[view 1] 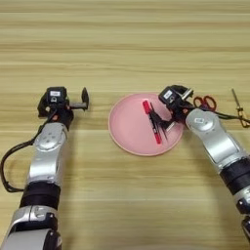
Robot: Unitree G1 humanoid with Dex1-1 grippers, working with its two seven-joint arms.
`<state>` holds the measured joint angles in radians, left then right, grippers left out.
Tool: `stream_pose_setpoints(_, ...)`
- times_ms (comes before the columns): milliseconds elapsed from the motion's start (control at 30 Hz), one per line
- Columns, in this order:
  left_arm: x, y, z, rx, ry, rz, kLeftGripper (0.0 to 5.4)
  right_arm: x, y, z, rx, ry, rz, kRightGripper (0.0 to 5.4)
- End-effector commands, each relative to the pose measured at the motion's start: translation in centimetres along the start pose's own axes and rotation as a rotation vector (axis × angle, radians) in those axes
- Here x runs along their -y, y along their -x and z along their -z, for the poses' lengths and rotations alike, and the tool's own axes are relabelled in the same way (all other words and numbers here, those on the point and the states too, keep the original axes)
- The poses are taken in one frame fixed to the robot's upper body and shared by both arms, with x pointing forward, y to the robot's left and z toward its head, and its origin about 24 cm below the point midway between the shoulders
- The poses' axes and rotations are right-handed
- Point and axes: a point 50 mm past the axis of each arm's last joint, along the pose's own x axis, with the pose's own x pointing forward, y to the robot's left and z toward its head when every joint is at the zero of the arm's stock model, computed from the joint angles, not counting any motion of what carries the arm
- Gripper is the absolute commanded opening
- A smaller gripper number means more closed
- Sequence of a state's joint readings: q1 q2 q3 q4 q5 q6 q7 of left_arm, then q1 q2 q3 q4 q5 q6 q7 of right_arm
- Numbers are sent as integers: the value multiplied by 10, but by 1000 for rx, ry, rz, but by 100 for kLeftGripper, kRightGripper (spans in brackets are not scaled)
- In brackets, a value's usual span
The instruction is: Move the objects on the table
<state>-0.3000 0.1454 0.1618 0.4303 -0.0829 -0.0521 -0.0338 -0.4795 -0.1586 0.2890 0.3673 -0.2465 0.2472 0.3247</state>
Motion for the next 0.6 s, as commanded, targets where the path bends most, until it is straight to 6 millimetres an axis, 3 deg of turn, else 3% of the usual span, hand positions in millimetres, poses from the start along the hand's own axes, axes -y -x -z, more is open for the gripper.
stream_pose_setpoints(33, -1, 1, 0, -4, -9, -1, 538, 3, 0, 6, -28, -7, 13, 540)
stream_pose_setpoints(600, -2, 1, -1, -3, -7, -6, 538, -4, -3, 20, -85, 48, -24, 540)
